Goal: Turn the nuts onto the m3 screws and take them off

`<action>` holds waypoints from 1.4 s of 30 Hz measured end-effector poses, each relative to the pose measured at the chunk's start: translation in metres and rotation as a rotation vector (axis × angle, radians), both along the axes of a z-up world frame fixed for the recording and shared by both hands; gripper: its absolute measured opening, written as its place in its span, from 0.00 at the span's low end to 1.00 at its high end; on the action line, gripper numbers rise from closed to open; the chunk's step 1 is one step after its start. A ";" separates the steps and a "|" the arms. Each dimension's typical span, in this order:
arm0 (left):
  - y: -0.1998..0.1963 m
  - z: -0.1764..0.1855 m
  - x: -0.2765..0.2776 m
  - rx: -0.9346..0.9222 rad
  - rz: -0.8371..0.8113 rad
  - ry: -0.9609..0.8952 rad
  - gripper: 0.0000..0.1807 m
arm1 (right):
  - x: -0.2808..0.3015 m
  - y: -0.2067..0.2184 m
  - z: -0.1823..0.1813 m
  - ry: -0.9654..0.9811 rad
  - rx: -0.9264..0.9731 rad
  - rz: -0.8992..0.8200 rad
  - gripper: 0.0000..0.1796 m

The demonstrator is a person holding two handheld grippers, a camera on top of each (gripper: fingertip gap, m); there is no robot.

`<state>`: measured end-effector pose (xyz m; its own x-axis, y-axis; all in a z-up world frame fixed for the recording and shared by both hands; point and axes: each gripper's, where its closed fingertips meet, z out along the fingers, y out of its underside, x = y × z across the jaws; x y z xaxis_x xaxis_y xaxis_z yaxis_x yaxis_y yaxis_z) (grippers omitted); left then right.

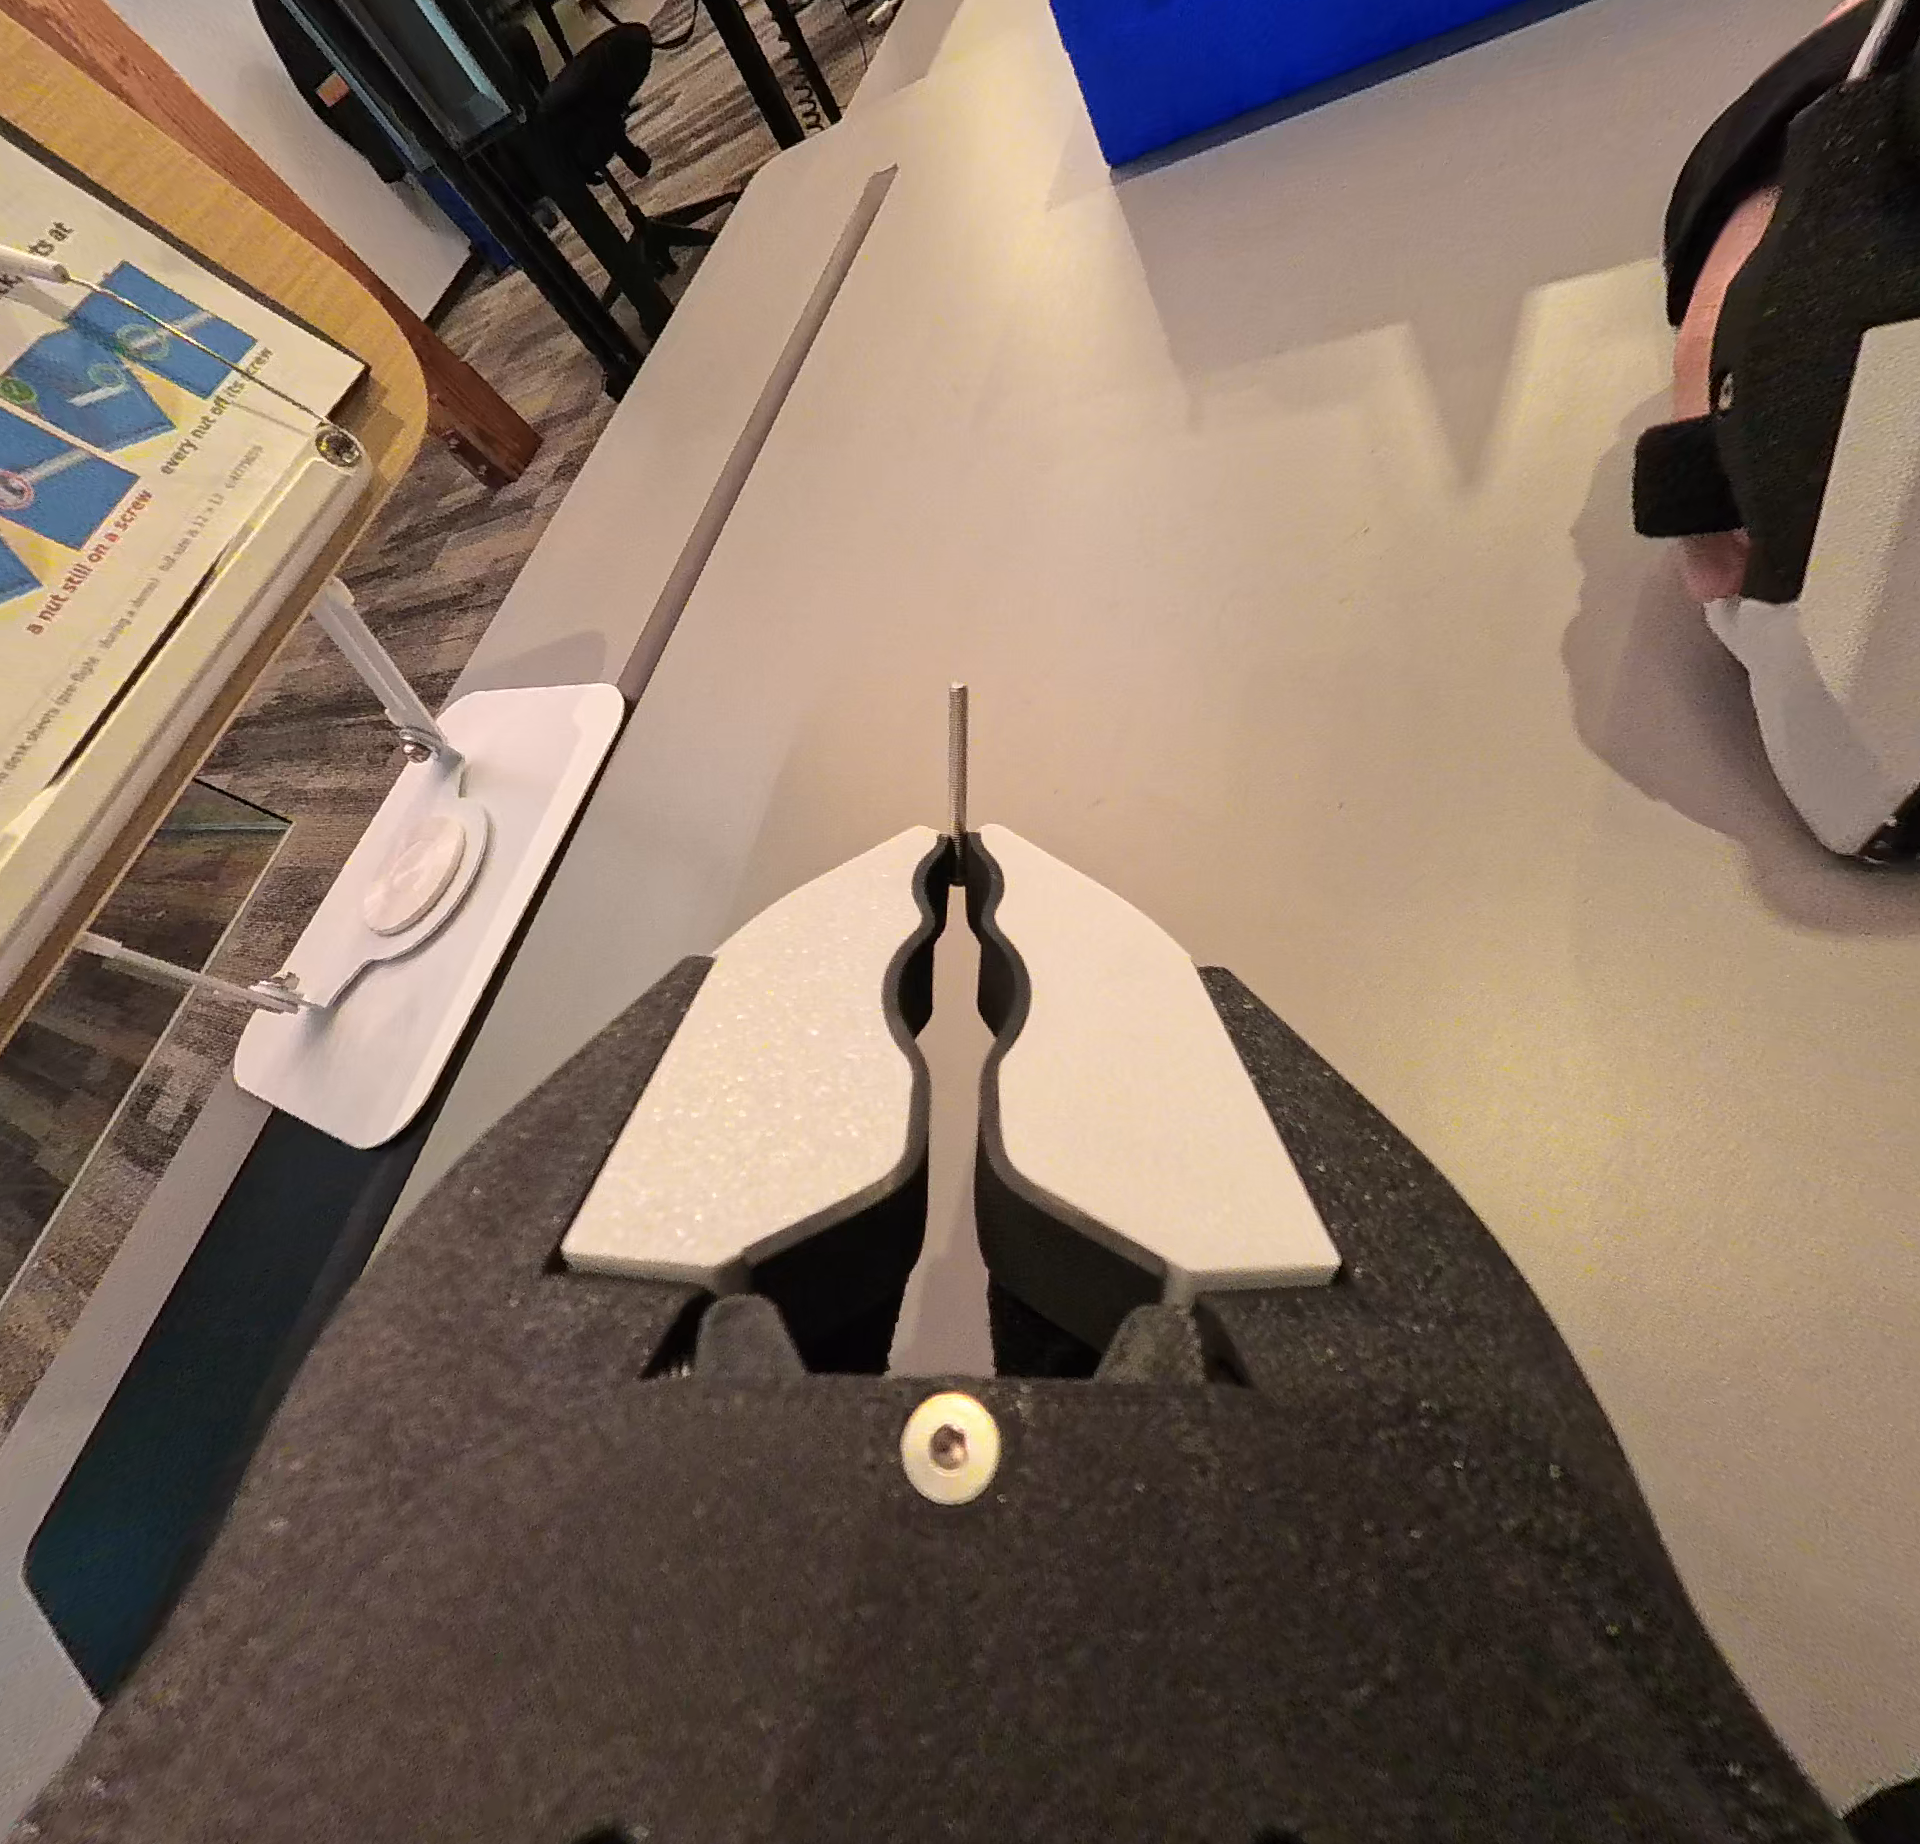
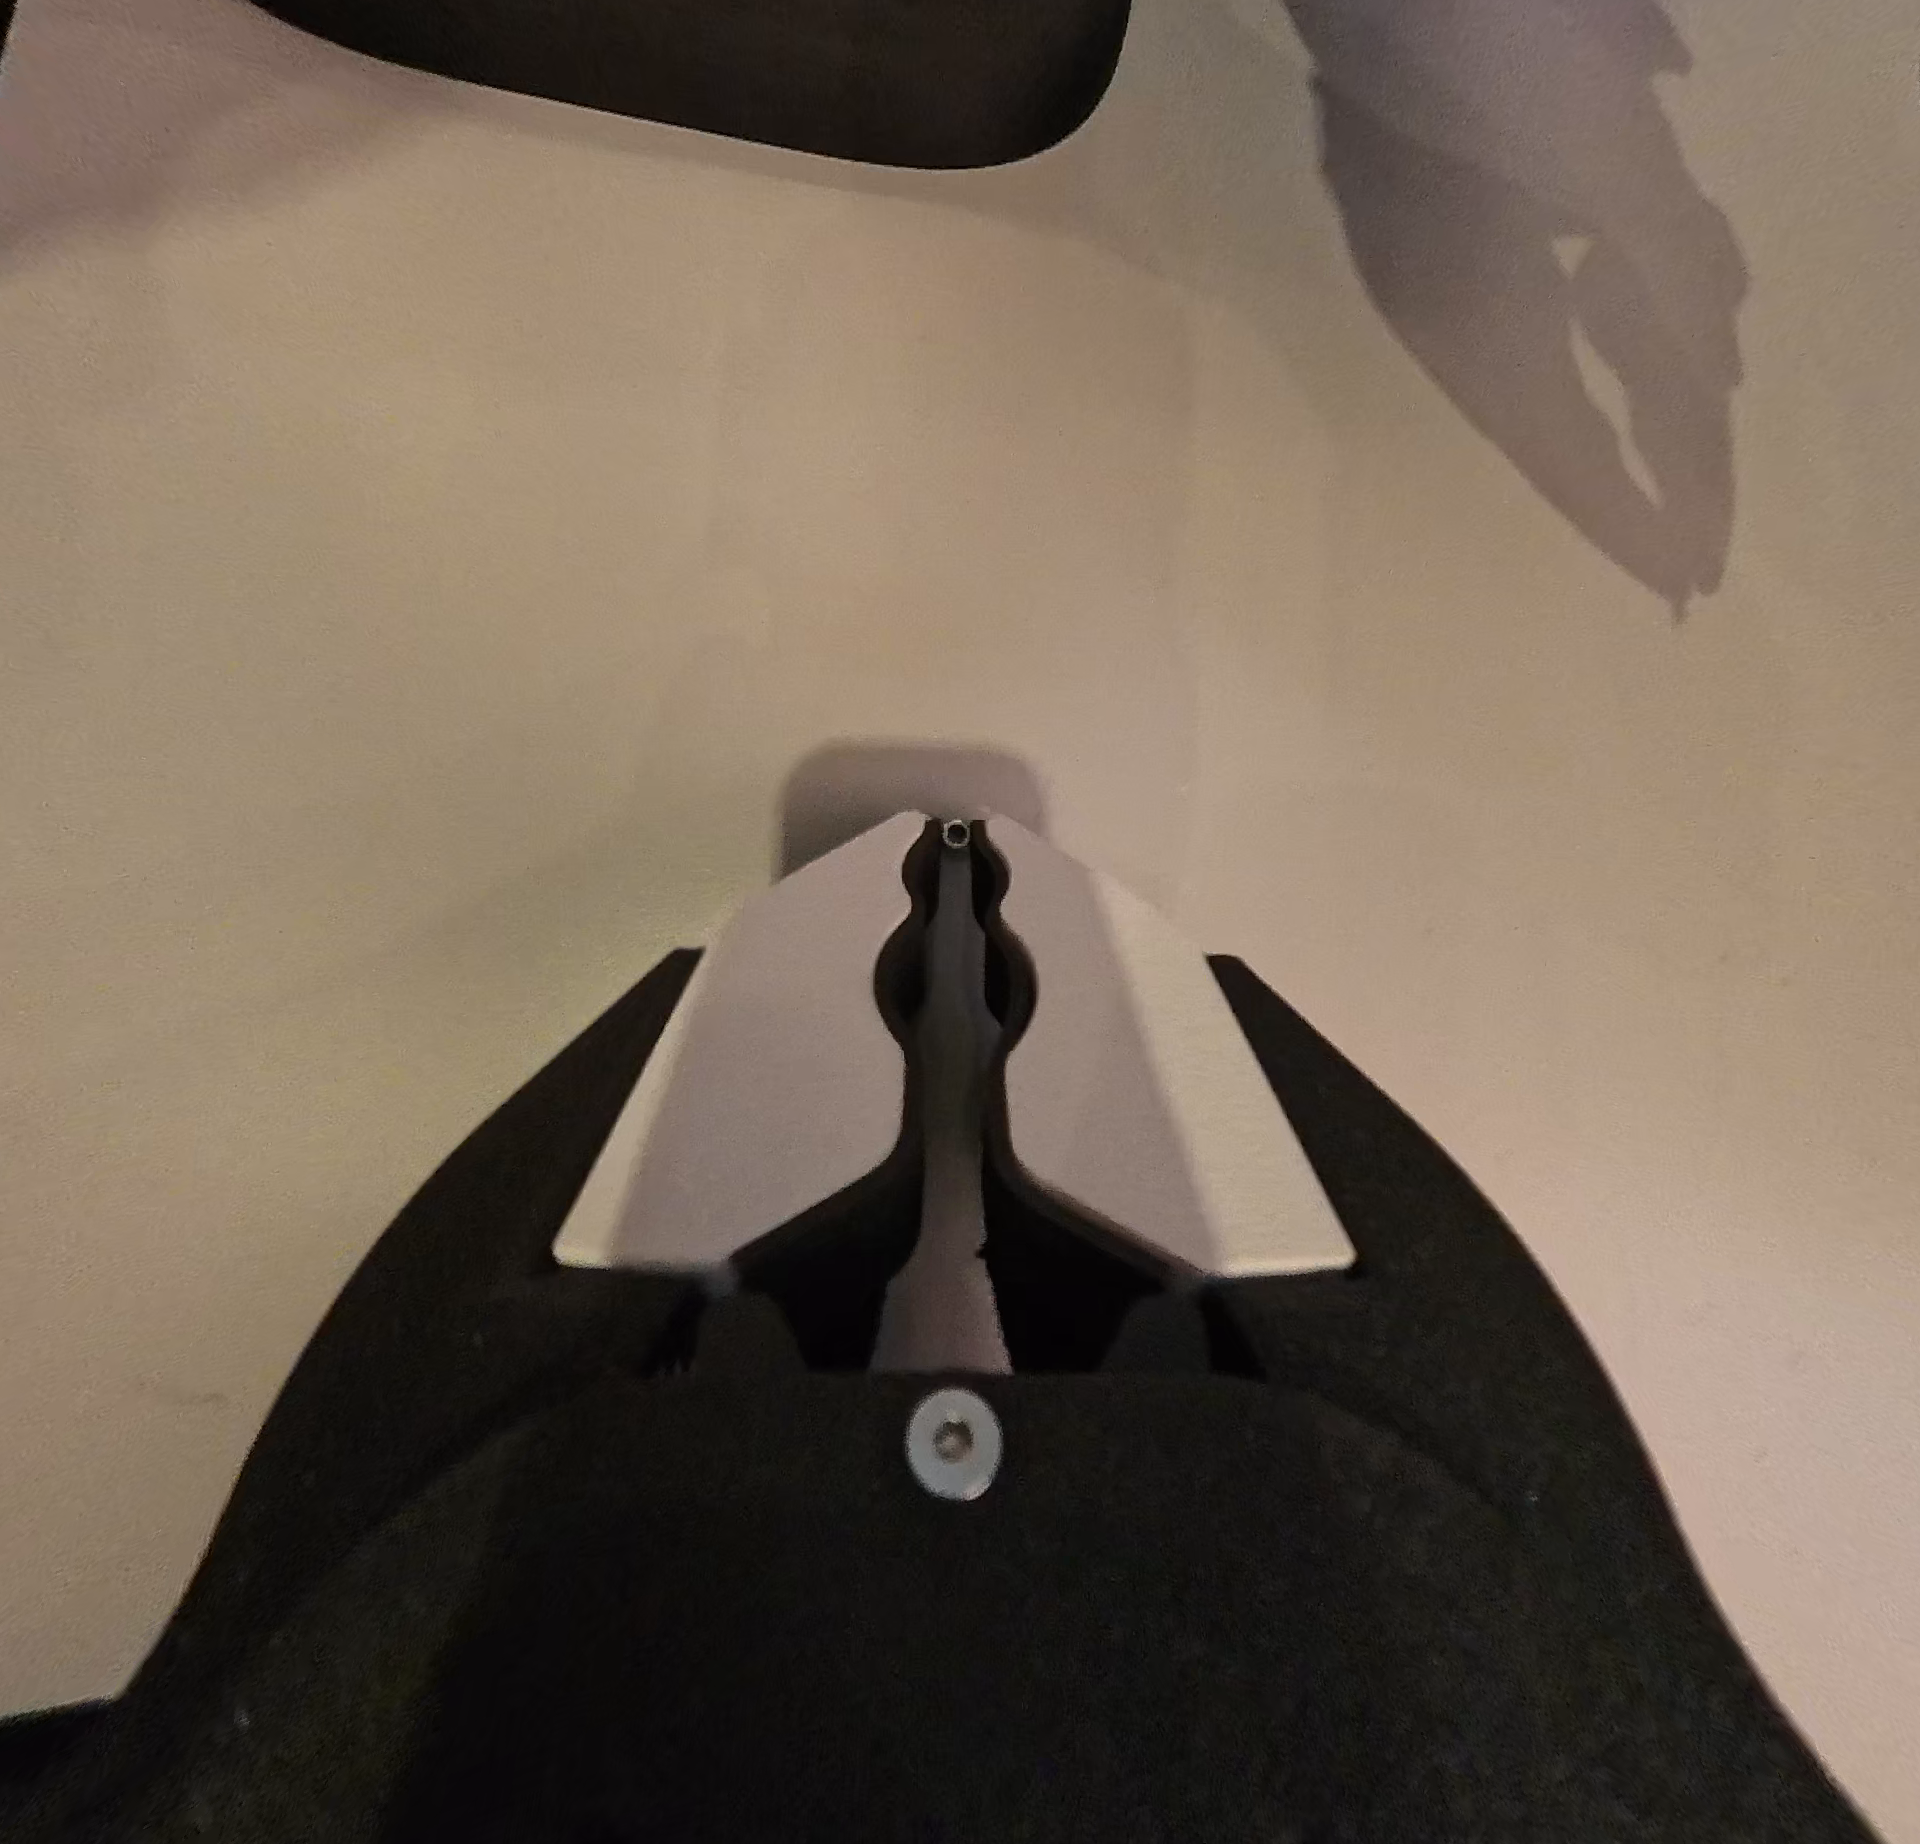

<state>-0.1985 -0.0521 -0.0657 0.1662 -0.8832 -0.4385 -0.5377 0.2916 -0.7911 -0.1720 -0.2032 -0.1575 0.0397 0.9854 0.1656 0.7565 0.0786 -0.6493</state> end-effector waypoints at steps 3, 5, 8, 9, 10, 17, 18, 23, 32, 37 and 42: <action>-0.001 0.000 0.001 0.002 -0.006 0.001 0.01 | 0.002 0.002 0.006 0.002 0.017 0.002 0.03; -0.002 0.000 0.002 0.001 -0.013 -0.001 0.01 | 0.003 0.005 0.016 0.021 0.030 0.001 0.03; -0.007 0.000 0.005 -0.015 -0.038 -0.005 0.01 | 0.006 0.016 0.038 0.048 0.061 -0.004 0.03; -0.009 -0.001 0.006 -0.026 -0.051 -0.004 0.01 | 0.006 0.021 0.047 0.064 0.070 -0.006 0.03; -0.012 -0.003 0.007 -0.041 -0.066 -0.002 0.01 | 0.006 0.026 0.056 0.086 0.070 -0.009 0.03; -0.019 0.000 0.011 -0.094 -0.115 -0.042 0.01 | -0.002 0.078 0.122 0.397 -0.017 -0.036 0.03; -0.020 0.002 0.011 -0.103 -0.121 -0.060 0.01 | -0.003 0.086 0.130 0.448 -0.024 -0.045 0.03; -0.021 0.010 0.013 -0.148 -0.150 -0.151 0.01 | -0.004 0.120 0.148 0.624 -0.041 -0.078 0.03; -0.019 -0.003 0.016 -0.184 -0.157 -0.125 0.01 | -0.001 0.124 0.140 0.702 0.113 -0.112 0.03; -0.023 -0.002 0.023 -0.157 -0.172 -0.119 0.01 | -0.002 0.120 0.138 0.692 0.121 -0.094 0.03; -0.027 -0.002 0.025 -0.142 -0.180 -0.103 0.01 | -0.005 0.116 0.130 0.652 0.105 -0.071 0.03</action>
